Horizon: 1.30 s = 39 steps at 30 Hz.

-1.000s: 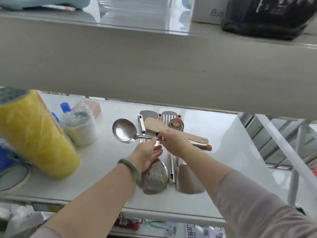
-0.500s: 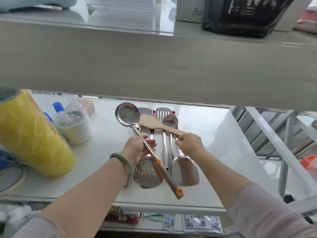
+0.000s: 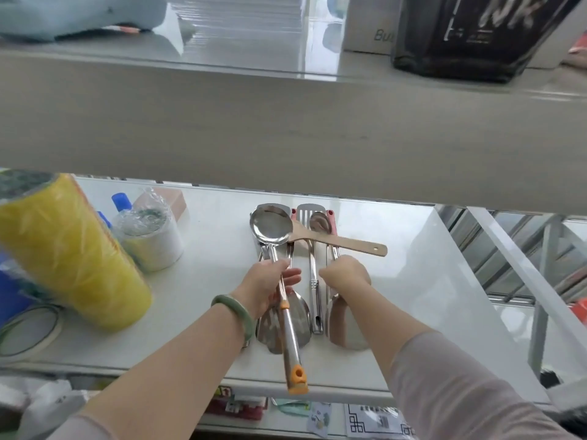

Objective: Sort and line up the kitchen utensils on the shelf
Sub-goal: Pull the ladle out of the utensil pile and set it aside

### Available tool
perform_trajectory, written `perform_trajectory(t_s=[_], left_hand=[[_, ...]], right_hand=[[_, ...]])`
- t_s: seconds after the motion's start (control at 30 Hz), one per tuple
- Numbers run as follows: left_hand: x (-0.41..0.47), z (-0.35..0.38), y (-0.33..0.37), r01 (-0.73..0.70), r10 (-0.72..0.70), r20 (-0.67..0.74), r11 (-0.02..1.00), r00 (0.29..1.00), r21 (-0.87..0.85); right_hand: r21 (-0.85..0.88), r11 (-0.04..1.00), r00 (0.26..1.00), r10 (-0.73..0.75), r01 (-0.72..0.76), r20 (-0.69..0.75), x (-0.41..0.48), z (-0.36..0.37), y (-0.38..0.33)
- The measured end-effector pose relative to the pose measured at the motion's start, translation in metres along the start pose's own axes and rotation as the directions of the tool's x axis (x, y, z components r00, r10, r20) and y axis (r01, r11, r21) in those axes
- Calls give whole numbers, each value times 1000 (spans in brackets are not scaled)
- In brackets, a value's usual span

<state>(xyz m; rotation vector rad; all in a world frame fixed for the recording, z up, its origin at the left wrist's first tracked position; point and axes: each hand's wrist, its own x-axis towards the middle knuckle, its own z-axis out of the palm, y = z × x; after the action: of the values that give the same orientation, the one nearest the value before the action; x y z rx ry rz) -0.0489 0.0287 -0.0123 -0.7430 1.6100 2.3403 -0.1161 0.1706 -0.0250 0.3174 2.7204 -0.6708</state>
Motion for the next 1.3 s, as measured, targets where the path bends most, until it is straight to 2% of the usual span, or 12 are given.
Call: perform_trajectory(t_s=[0.23,0.33,0.43,0.53,0.6,0.63,0.8,0.93,1.0,1.1,1.2,1.3], left_hand=[[-1,2,3,15,-16,-9,998,1000,-61],[-3,4,1,8,-9,-2,993,1000,-115],[-6,7,0,7,-4,14,984,1000,-178],[-8,10,0,5,2,36,976,999,-219],[-9,12,0,12,-1,48,973,999,-228],[-10,12,-1,18,-6,54,973,999,-231],[-12,21,-3,26,-5,85,970,996,-242],[-12,32,-6,22,1,95,971,996,-239],[-12,40,-8,24,1,105,971,994,-240],[-11,55,-14,12,16,126,974,992,-225],[-12,70,-20,4,26,149,981,988,-195],[-16,79,-25,13,12,145,986,989,-168]], right_hand=[[86,988,978,-109,126,-179,6,-5,8],[334,939,991,-45,84,-122,10,4,14],[654,756,1000,10,-25,26,11,9,19],[900,416,992,43,-129,122,12,5,20],[970,192,987,92,-147,131,12,0,21],[980,155,986,127,-128,109,12,-1,22],[918,387,909,408,-87,-86,15,-12,47],[839,537,845,485,-83,-227,4,-29,67],[810,585,892,343,42,-293,-9,-32,61],[728,664,967,28,171,-252,-40,-25,49],[660,708,968,-161,250,-194,-66,-17,37],[556,767,947,-256,321,-194,-78,-14,32]])
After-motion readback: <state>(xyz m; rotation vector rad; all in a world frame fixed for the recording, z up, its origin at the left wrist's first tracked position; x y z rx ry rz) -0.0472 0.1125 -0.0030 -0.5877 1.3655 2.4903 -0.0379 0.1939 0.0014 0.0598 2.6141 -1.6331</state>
